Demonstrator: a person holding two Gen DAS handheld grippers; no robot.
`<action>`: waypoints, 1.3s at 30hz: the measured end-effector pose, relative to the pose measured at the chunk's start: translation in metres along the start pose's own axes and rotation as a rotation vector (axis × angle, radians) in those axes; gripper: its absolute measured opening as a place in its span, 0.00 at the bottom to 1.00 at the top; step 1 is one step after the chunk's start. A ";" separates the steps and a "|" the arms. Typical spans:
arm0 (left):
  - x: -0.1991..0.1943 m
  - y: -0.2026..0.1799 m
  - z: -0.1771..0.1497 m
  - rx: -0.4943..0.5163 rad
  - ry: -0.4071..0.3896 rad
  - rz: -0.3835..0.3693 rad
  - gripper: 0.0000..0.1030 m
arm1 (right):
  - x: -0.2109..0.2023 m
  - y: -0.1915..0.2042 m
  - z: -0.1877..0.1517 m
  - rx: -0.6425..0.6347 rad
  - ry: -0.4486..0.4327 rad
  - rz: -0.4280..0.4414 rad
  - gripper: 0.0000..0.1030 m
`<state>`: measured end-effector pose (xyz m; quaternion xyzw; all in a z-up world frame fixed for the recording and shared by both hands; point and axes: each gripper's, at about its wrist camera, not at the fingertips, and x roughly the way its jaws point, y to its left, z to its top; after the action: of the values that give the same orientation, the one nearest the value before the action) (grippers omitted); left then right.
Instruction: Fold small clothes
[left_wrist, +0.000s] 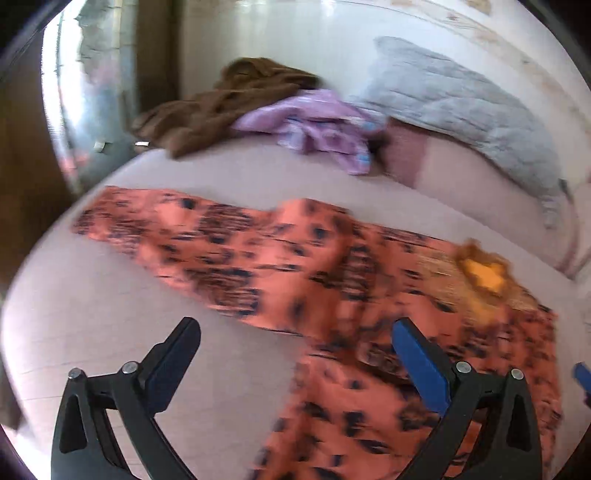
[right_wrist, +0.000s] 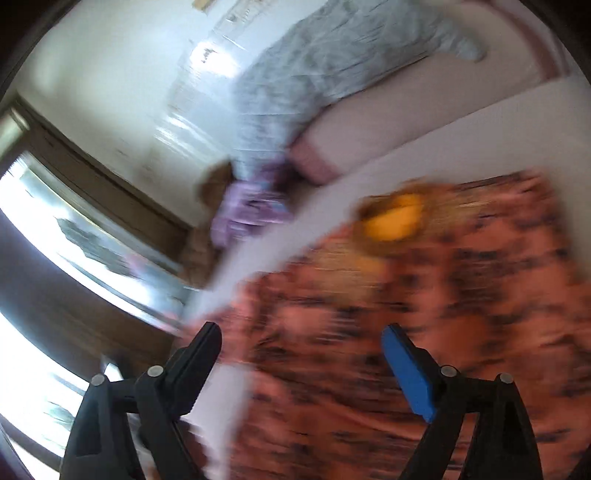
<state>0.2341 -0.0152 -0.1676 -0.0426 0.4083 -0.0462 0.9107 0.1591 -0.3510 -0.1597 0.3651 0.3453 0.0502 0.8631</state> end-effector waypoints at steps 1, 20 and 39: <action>0.003 -0.008 -0.001 0.020 0.004 -0.034 0.90 | -0.006 -0.011 -0.002 -0.008 0.004 -0.031 0.73; 0.070 -0.037 -0.003 0.004 0.155 -0.171 0.73 | -0.013 -0.157 0.011 0.218 0.111 -0.245 0.37; 0.039 -0.055 0.011 0.117 0.079 -0.326 0.17 | -0.003 -0.177 0.003 0.351 0.151 -0.167 0.50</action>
<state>0.2652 -0.0738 -0.1832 -0.0531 0.4281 -0.2185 0.8753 0.1293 -0.4826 -0.2744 0.4752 0.4413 -0.0552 0.7592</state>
